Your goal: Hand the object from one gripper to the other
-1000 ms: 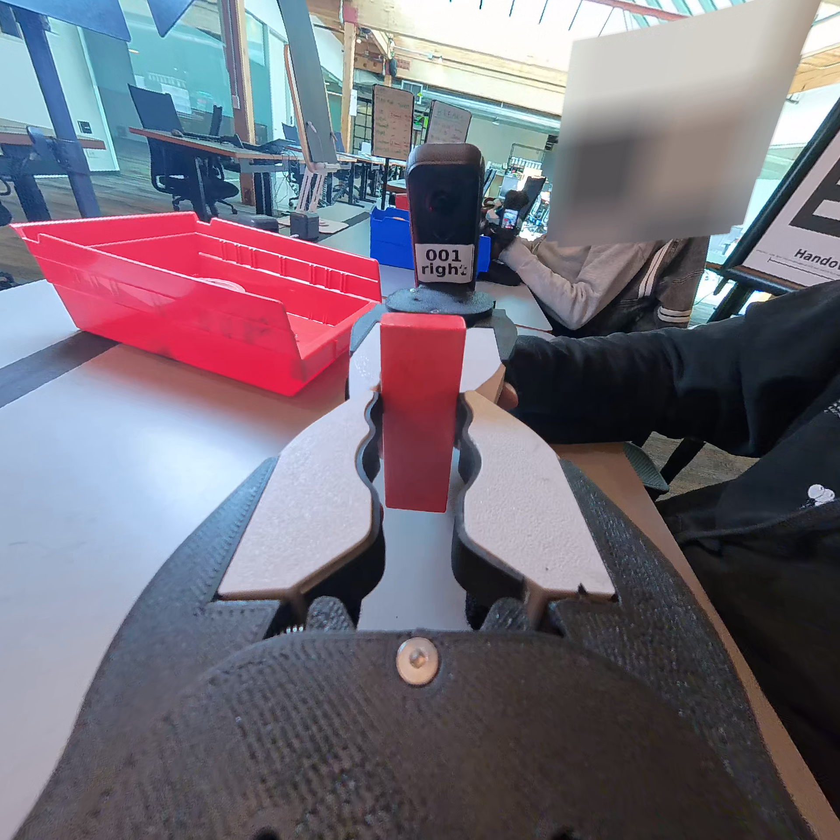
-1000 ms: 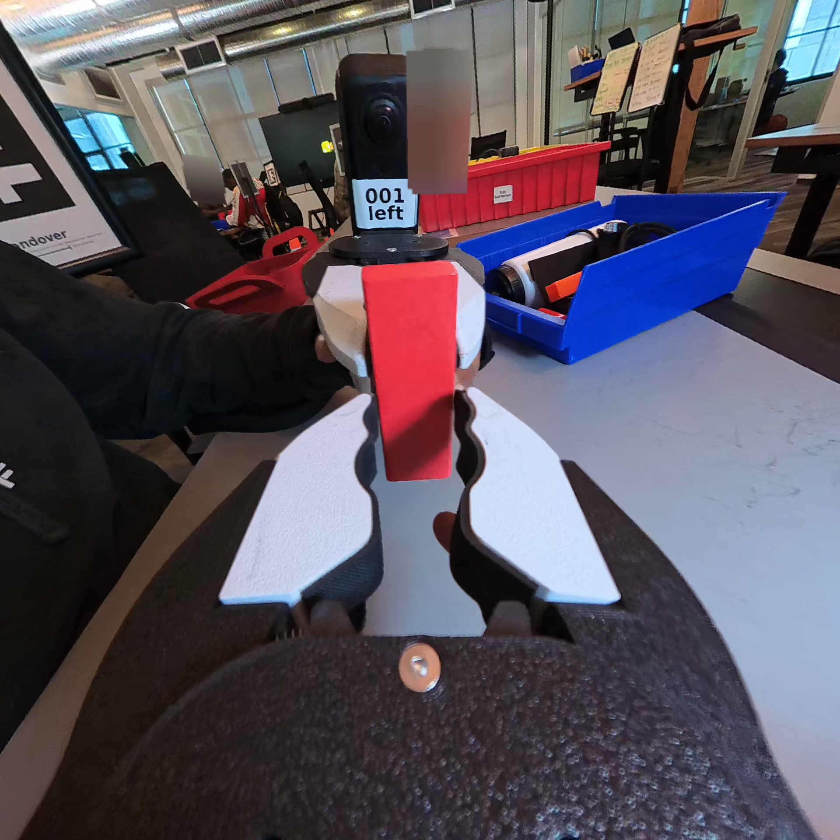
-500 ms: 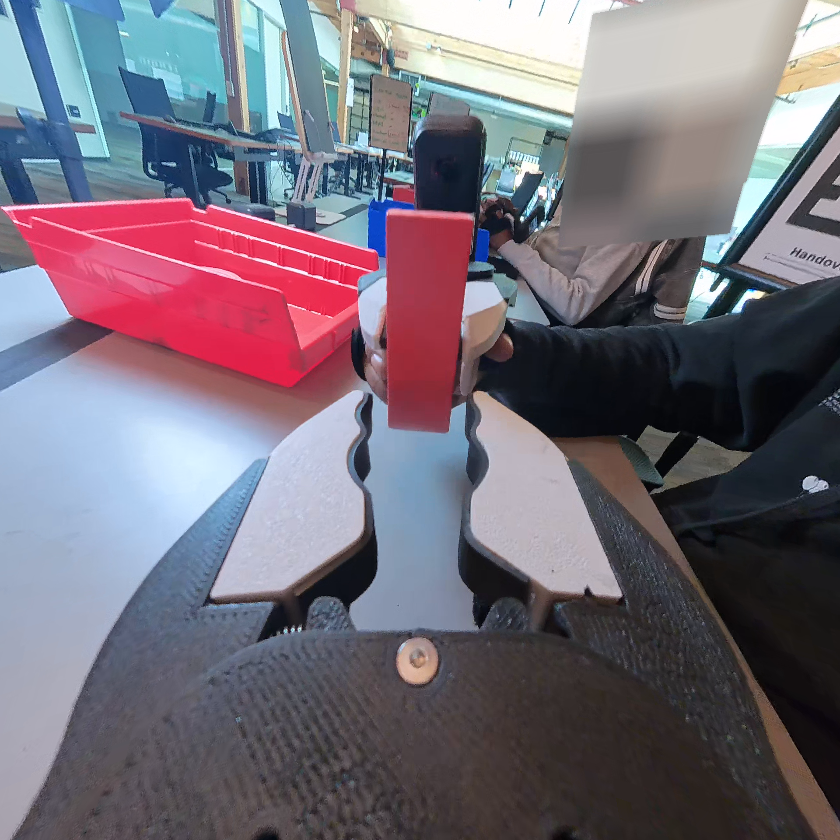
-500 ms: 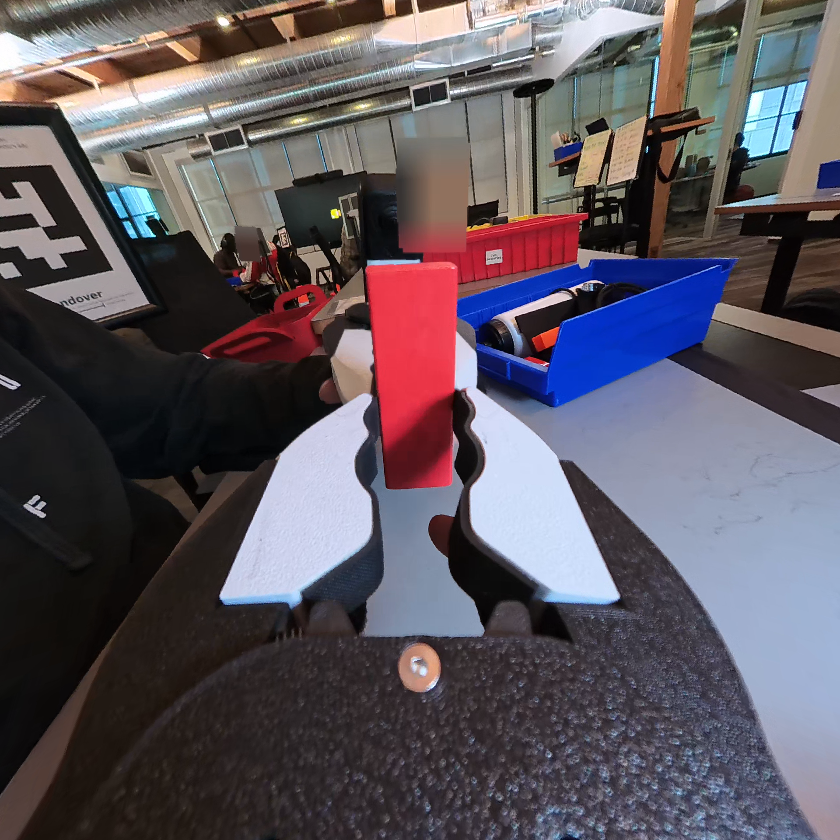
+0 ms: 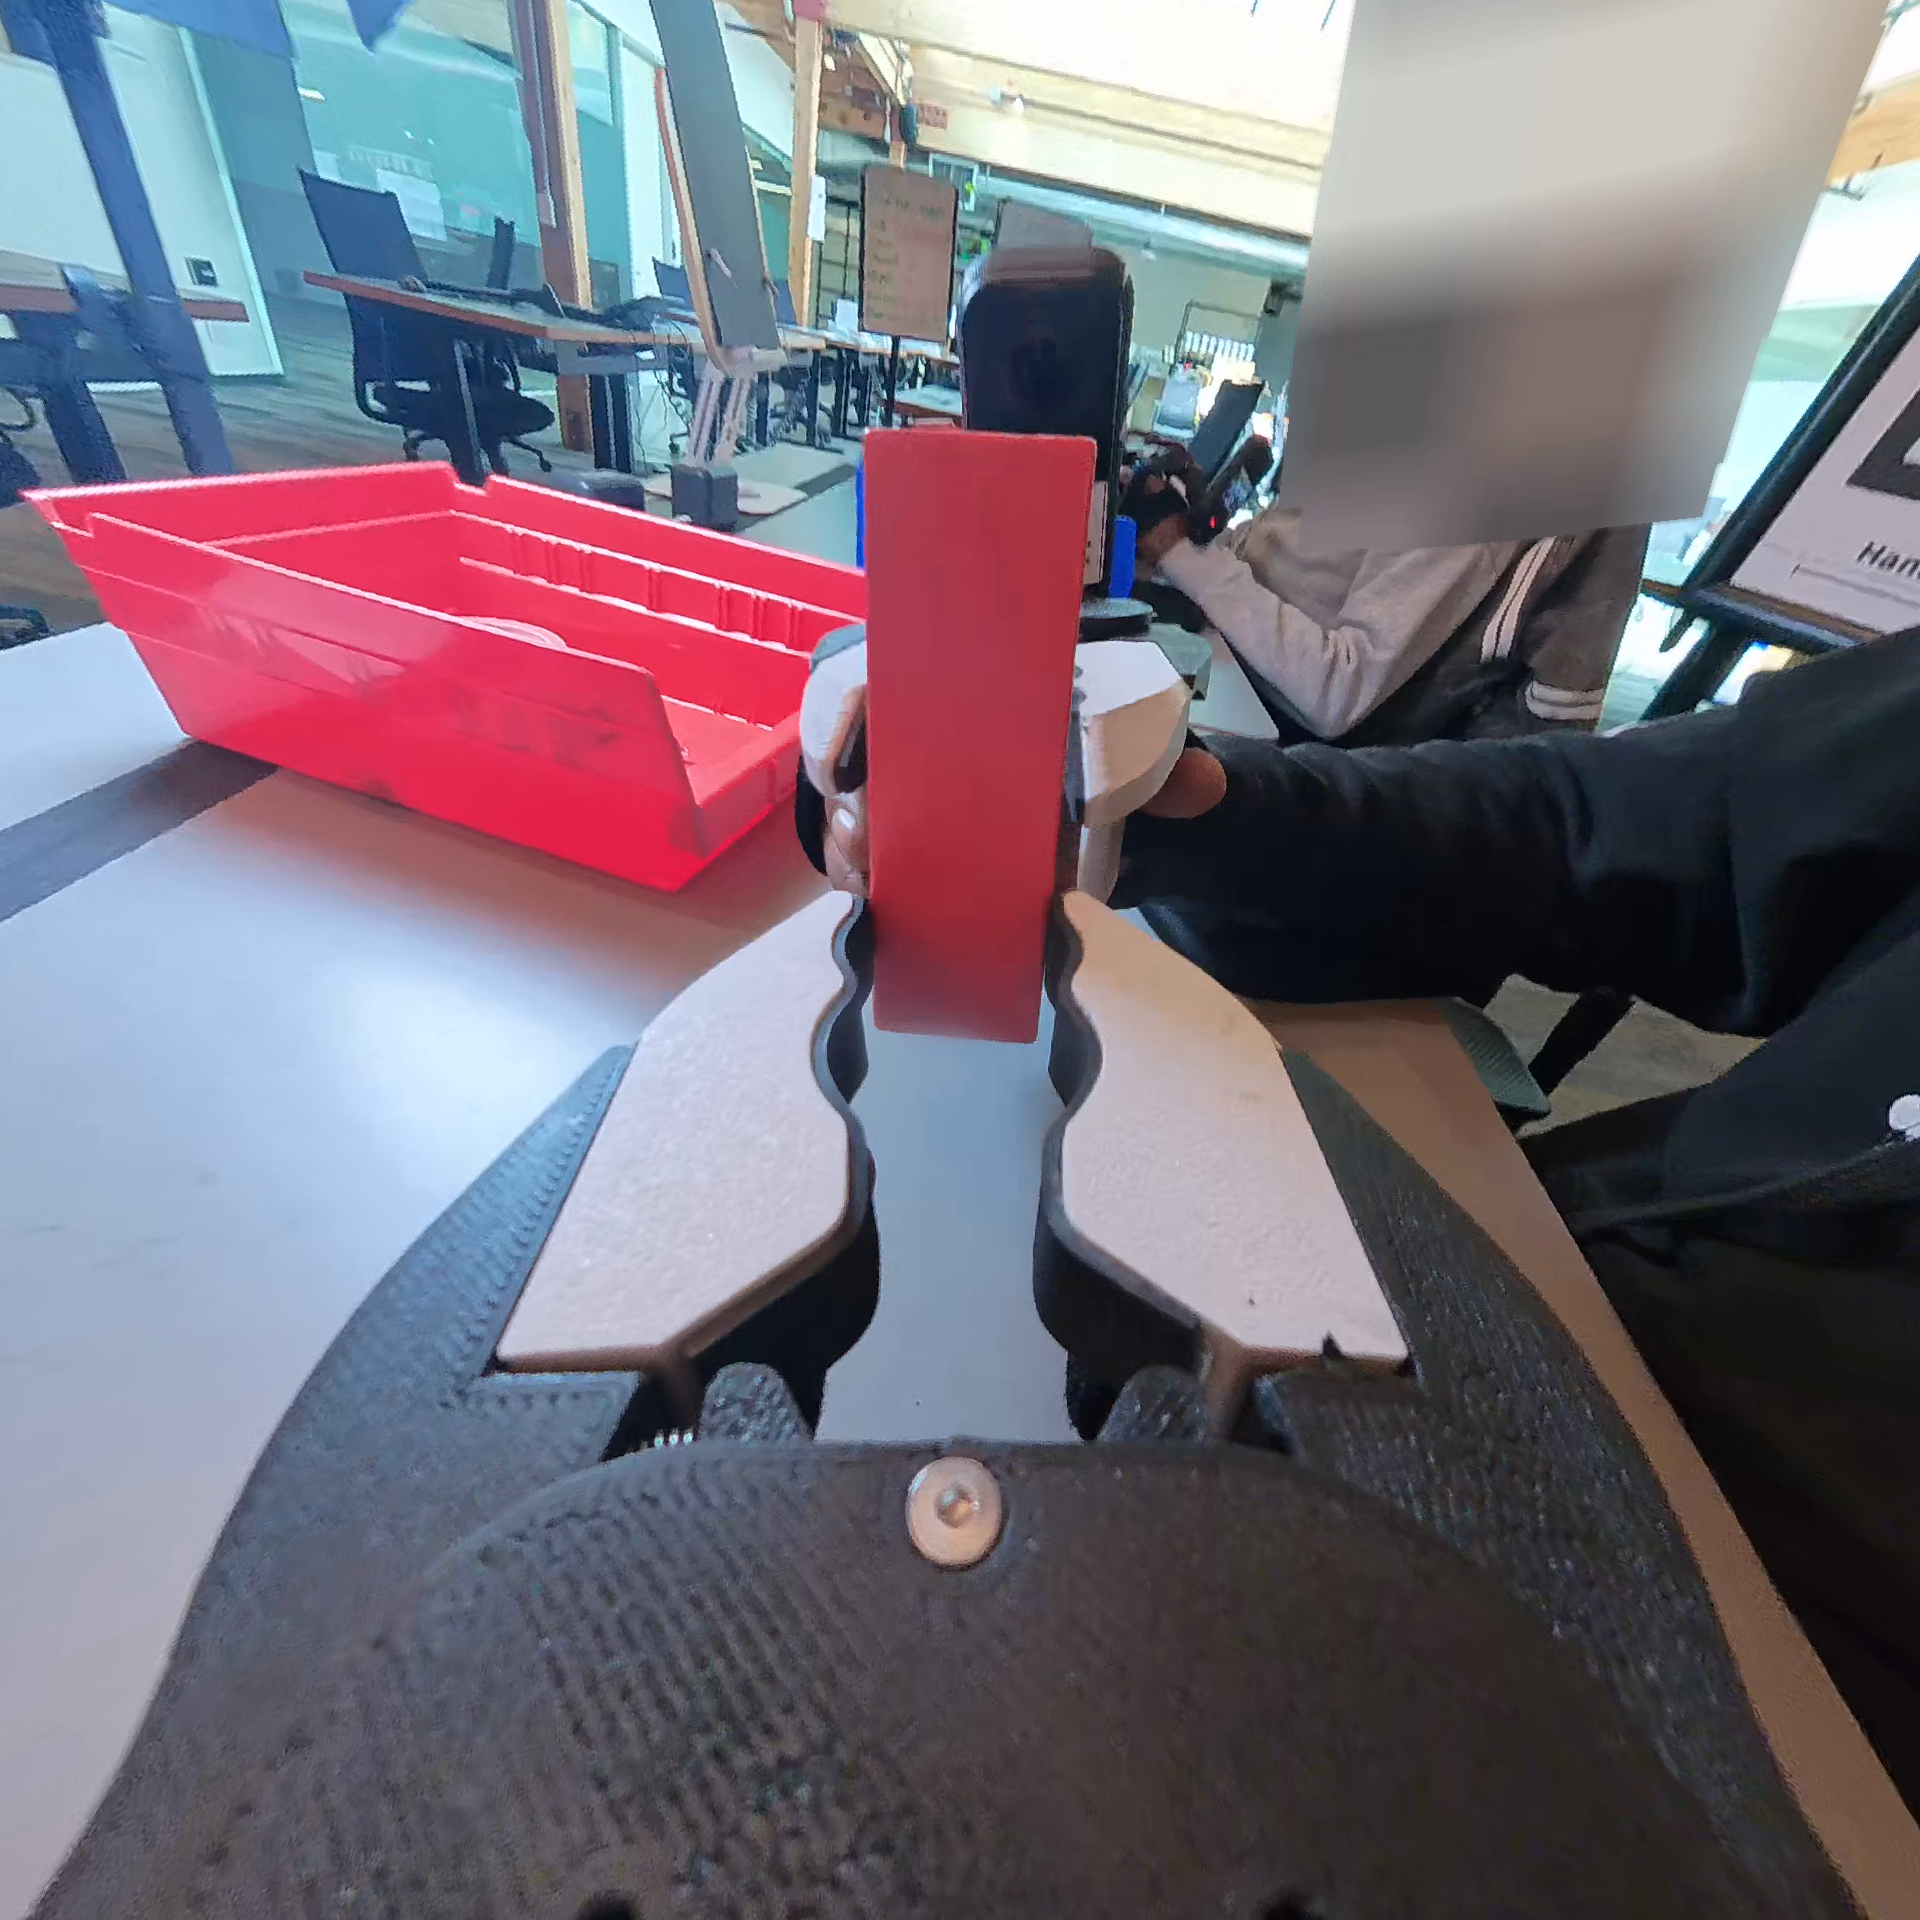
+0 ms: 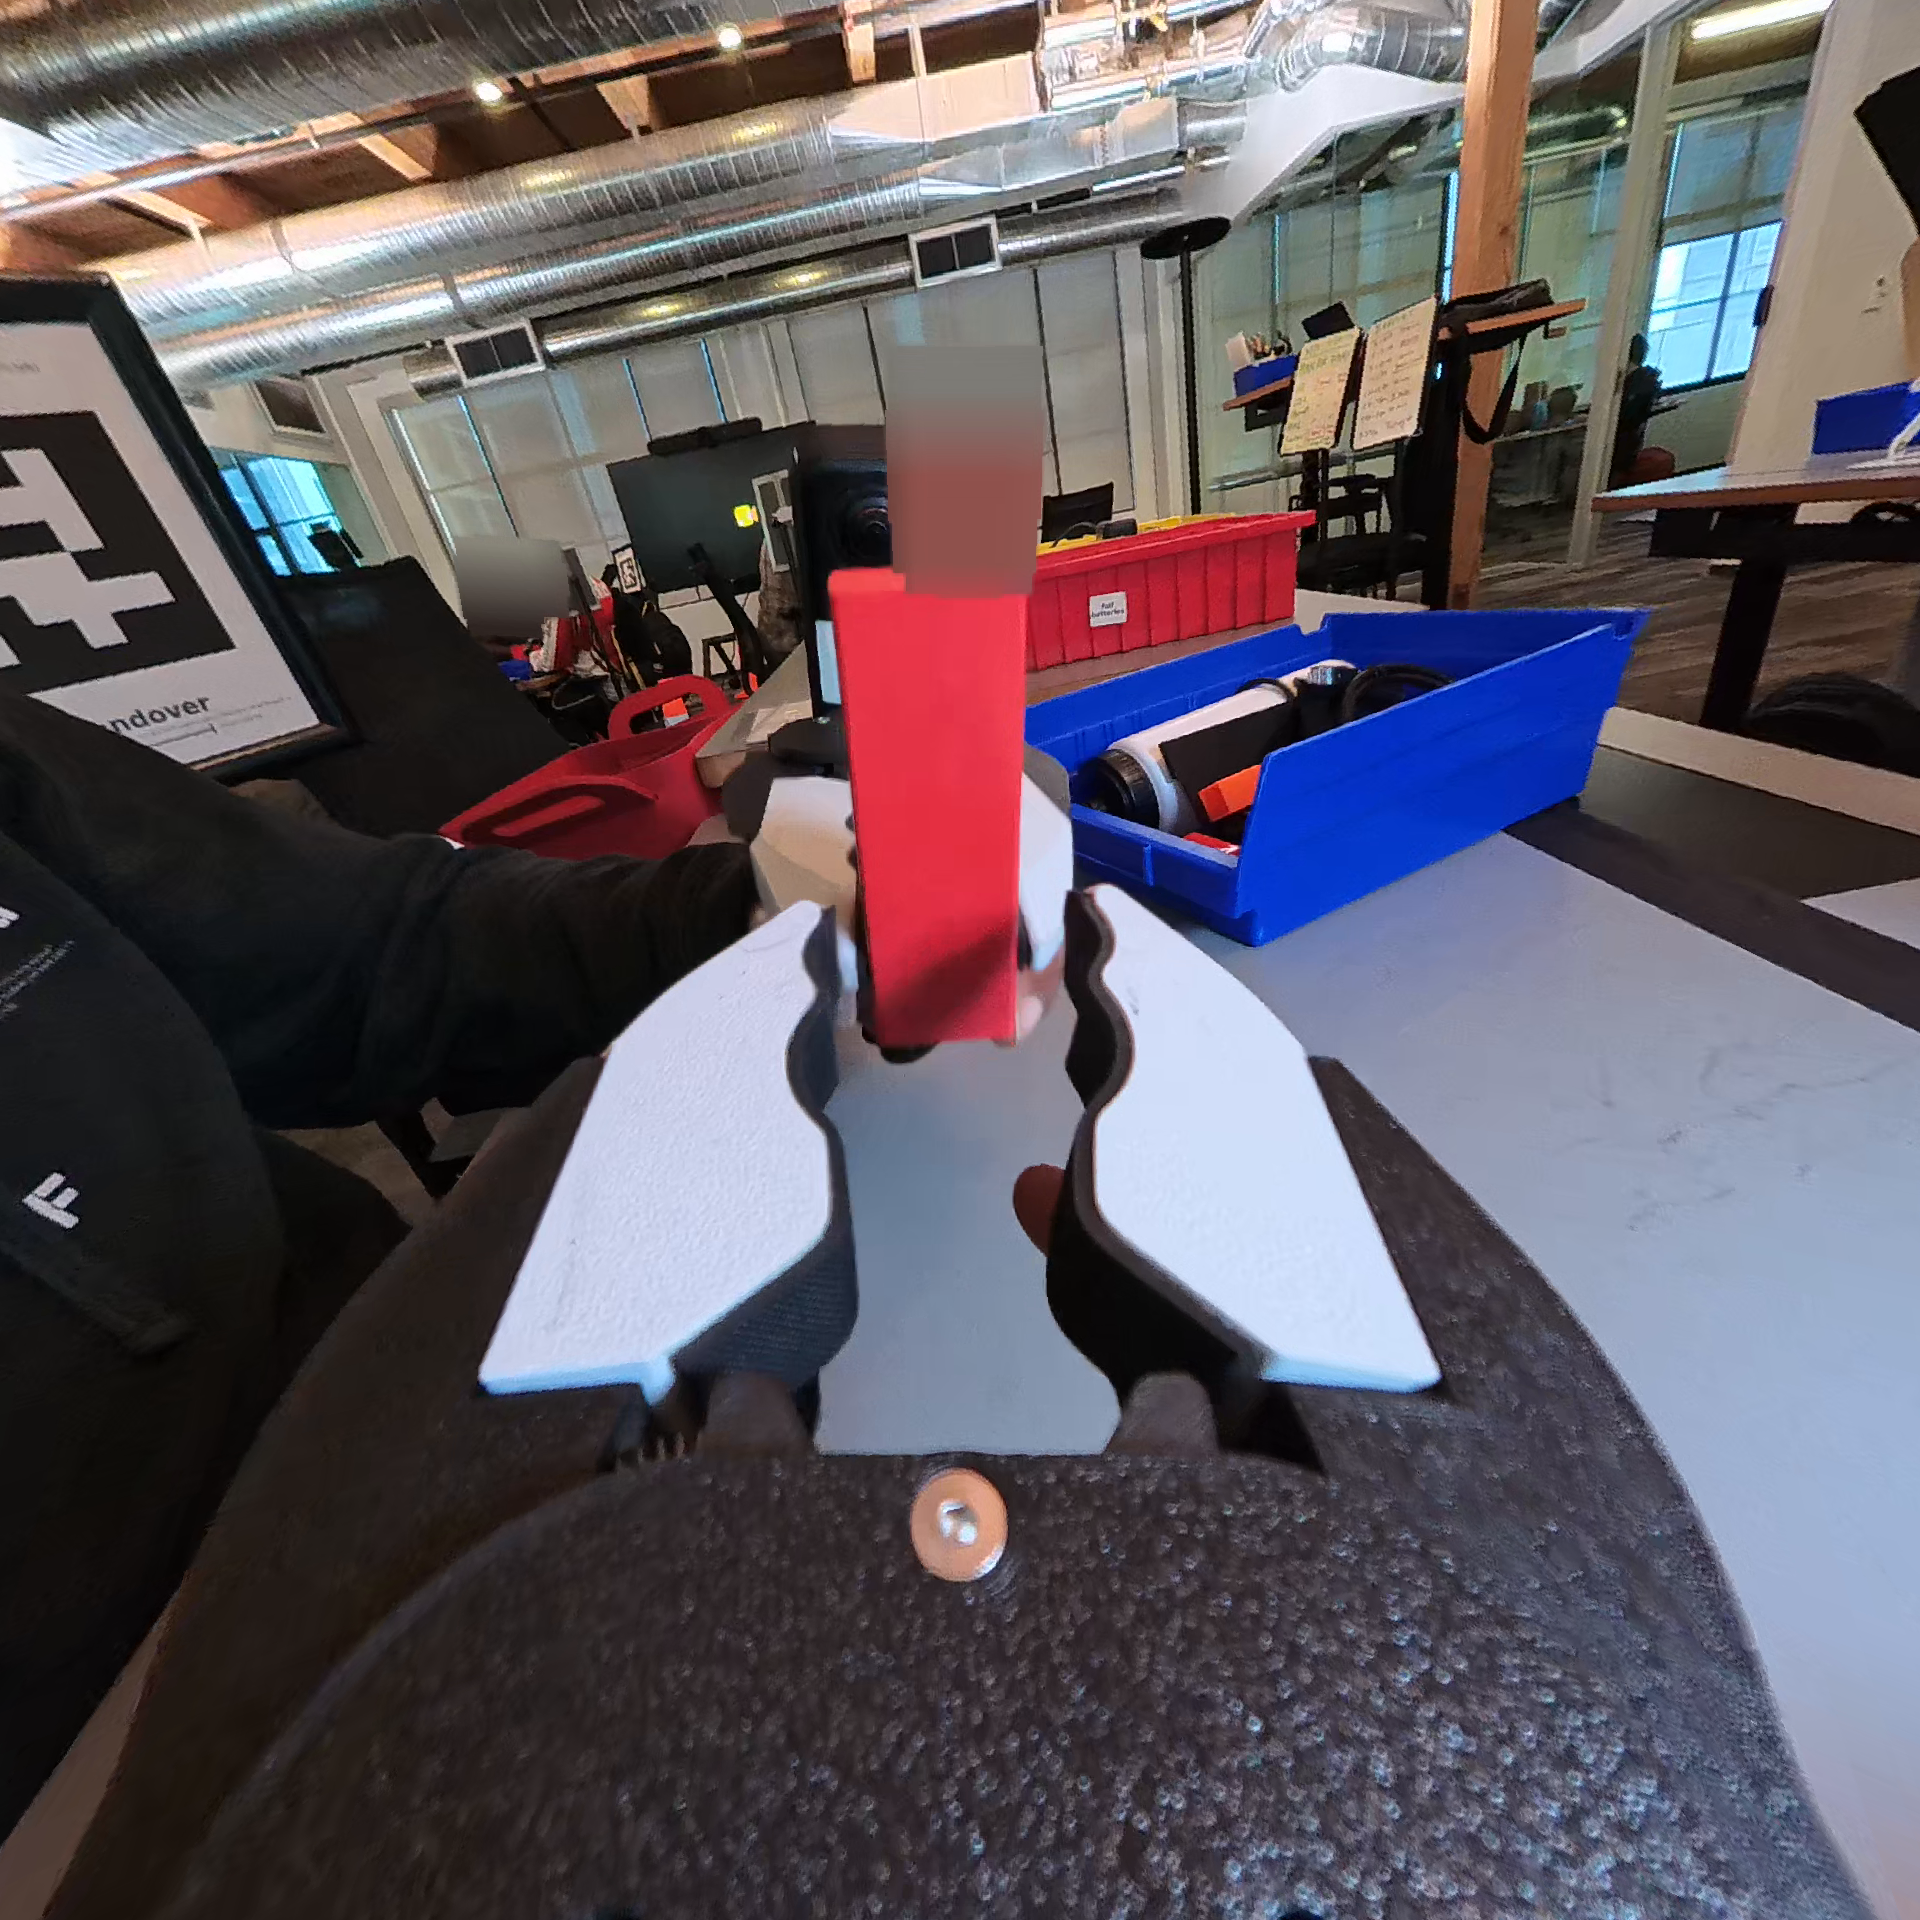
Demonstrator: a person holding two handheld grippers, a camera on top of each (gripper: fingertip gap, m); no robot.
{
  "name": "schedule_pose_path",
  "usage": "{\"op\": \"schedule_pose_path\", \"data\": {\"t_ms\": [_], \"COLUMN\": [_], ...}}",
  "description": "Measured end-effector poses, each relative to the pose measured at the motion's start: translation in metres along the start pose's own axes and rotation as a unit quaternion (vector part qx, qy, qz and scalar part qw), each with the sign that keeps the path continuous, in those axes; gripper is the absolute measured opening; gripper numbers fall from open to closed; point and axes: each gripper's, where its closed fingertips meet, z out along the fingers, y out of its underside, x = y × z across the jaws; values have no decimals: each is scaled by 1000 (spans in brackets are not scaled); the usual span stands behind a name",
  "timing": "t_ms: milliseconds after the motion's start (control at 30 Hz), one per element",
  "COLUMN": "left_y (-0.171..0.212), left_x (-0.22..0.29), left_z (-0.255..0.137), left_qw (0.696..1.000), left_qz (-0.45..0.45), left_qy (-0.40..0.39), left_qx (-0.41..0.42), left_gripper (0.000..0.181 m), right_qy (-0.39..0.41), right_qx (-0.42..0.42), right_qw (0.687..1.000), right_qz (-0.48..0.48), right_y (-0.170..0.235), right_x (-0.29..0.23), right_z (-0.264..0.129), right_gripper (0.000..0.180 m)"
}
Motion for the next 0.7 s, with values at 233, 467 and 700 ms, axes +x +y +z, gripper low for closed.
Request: {"op": "schedule_pose_path", "data": {"t_ms": [233, 467, 700], "left_y": [-16, -12, -8], "left_x": [-2, 7, -4], "left_z": [-8, 2, -2], "left_qw": [999, 999, 999], "left_qz": [-15, -8, -2], "left_qy": [0, 14, -20], "left_qx": [48, 50, 35], "left_gripper": [32, 32, 31], "right_qy": [-1, -12, 25], "right_qx": [-41, -33, -66], "right_qw": [999, 999, 997], "right_qz": [9, 1, -28], "right_y": [20, 24, 24], "right_x": [5, -9, 5], "right_z": [3, 19, 10], "right_gripper": [44, 33, 33]}}
